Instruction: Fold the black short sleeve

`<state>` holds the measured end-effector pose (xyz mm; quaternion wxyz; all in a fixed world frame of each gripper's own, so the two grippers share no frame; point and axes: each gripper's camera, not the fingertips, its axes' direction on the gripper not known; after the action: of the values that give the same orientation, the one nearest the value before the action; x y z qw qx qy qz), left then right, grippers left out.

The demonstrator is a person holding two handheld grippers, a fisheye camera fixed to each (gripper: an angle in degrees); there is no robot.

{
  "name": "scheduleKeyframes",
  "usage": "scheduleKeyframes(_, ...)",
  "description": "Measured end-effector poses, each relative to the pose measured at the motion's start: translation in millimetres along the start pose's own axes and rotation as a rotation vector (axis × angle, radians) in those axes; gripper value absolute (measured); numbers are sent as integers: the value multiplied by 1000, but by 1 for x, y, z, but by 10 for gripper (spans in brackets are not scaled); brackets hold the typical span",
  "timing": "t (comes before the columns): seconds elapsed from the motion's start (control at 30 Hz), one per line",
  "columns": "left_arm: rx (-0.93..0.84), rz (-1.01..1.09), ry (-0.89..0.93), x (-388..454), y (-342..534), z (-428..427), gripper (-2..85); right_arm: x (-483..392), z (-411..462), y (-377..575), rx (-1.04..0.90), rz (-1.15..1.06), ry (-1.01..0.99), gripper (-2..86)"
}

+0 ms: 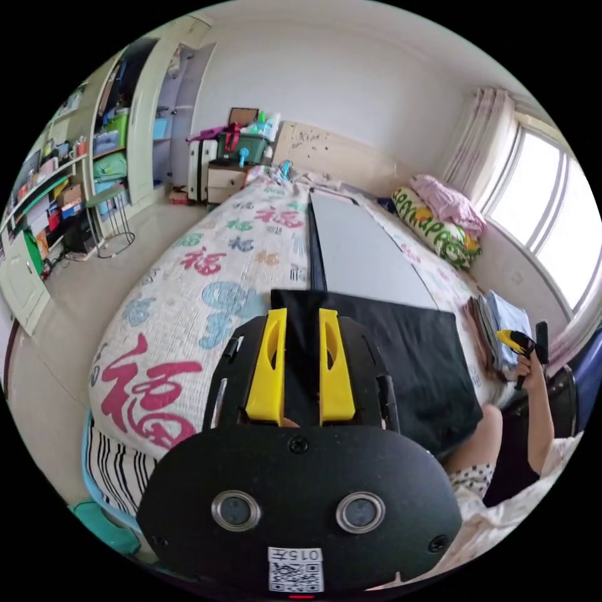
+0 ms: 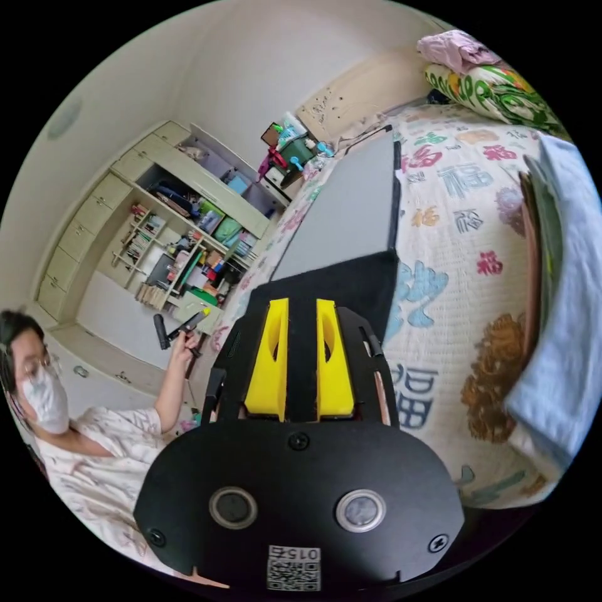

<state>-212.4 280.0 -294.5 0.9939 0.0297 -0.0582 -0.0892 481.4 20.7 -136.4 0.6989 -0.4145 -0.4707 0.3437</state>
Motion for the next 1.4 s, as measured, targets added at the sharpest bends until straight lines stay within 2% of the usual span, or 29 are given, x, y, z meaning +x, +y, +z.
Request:
scheduleKeyframes(0.17, -227, -110, 92, -86, 77, 63, 86, 39, -4, 51, -78, 140, 95, 110)
scheduleKeyframes(0.33, -337, -146, 217, -113, 112, 122, 102, 54, 14, 53, -211, 169, 116, 130)
scheduleKeyframes(0.57, -328, -207, 275, -141, 142, 165, 103, 65, 7, 58, -269, 150, 53, 119)
scheduleKeyframes(0.7, -364, -178, 256, -138, 151, 183, 70, 72, 9, 64, -303, 152, 9, 68)
scheduleKeyframes(0.87, -309, -164, 242, -127, 162, 189, 4, 72, -4, 68, -258, 146, 24, 10)
scheduleKeyframes(1.07, -286, -80, 90, -92, 164, 179, -2, 68, -23, 92, -187, 165, 123, 0)
scheduleKeyframes(1.3, -310, 2, 41, -42, 171, 194, 8, 58, -31, 124, -129, 105, 155, 2)
scheduleKeyframes(1.4, -274, 27, -31, -17, 170, 183, 24, 30, -47, 140, -45, -69, 214, 7)
